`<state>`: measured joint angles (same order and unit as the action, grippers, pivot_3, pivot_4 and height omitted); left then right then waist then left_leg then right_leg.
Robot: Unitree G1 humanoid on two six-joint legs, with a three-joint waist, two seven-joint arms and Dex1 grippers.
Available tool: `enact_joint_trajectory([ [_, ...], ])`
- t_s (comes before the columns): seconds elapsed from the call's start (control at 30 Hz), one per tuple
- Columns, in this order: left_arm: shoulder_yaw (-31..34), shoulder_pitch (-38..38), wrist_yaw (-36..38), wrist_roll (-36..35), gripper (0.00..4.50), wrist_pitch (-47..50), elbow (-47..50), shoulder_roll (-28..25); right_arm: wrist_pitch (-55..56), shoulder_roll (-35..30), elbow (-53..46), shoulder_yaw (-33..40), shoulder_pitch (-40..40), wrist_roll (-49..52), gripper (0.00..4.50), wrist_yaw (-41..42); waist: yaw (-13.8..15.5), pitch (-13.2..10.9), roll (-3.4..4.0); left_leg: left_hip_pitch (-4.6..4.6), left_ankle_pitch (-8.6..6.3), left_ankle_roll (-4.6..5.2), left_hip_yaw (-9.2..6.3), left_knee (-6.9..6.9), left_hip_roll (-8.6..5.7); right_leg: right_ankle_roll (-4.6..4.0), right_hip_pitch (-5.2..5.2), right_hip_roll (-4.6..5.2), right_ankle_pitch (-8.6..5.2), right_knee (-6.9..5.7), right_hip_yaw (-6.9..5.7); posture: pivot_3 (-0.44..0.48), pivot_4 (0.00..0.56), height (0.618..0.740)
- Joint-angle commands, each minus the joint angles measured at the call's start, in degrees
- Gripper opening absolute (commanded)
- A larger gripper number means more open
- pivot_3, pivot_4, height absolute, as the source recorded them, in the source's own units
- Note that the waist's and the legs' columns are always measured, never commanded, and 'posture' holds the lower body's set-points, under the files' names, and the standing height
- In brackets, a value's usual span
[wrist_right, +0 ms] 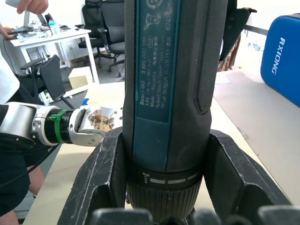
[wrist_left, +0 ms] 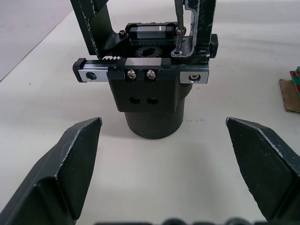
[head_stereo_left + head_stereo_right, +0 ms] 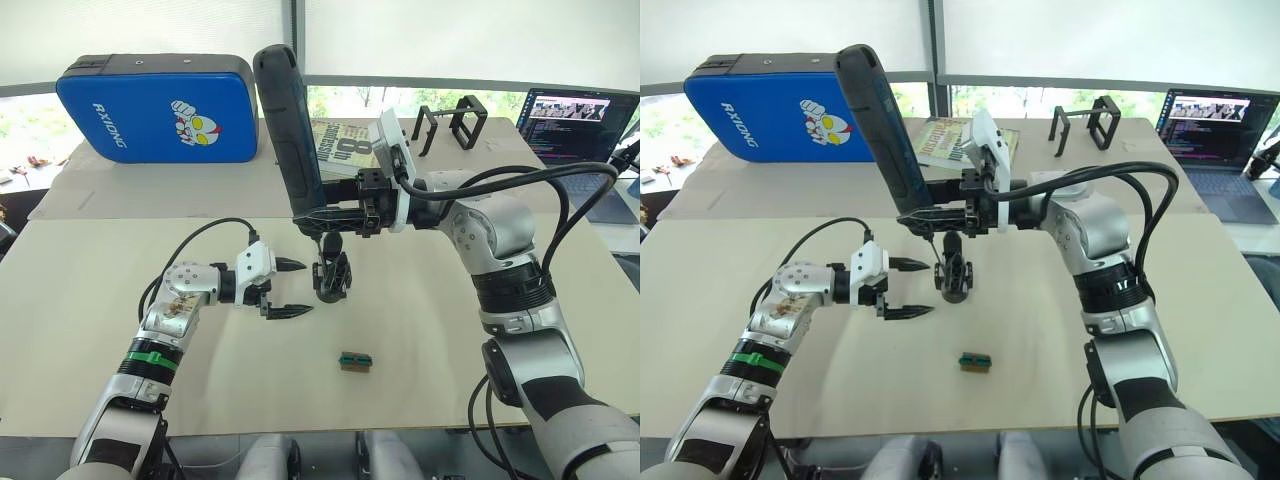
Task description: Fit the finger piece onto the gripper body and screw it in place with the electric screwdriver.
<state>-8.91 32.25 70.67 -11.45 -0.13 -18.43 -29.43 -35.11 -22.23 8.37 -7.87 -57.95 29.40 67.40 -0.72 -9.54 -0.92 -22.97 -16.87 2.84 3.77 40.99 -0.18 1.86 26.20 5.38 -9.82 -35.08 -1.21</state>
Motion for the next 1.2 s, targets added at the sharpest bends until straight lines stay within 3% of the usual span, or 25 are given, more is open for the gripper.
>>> enact_joint_trajectory([
  [0.03,0.1,0.8,0.0,-0.3,4.5,-0.3,2.1,0.2,1.8,0.2,-2.4,1.9,-1.5,0.9,1.91,0.2,0.0,0.0,0.0,0.0,0.0,0.0,0.0,0.0,0.0,0.0,0.0,0.0,0.0,0.0,0.0,0.0,0.15,0.74],
  [1.2,0.2,1.3,-0.2,-0.1,4.5,-1.1,0.9,0.4,2.8,1.0,-3.1,2.0,0.7,0.5,1.91,-1.3,0.0,0.0,0.0,0.0,0.02,-0.03,0.0,0.02,0.0,0.0,0.0,0.0,0.0,-0.03,0.0,0.0,0.15,0.74],
])
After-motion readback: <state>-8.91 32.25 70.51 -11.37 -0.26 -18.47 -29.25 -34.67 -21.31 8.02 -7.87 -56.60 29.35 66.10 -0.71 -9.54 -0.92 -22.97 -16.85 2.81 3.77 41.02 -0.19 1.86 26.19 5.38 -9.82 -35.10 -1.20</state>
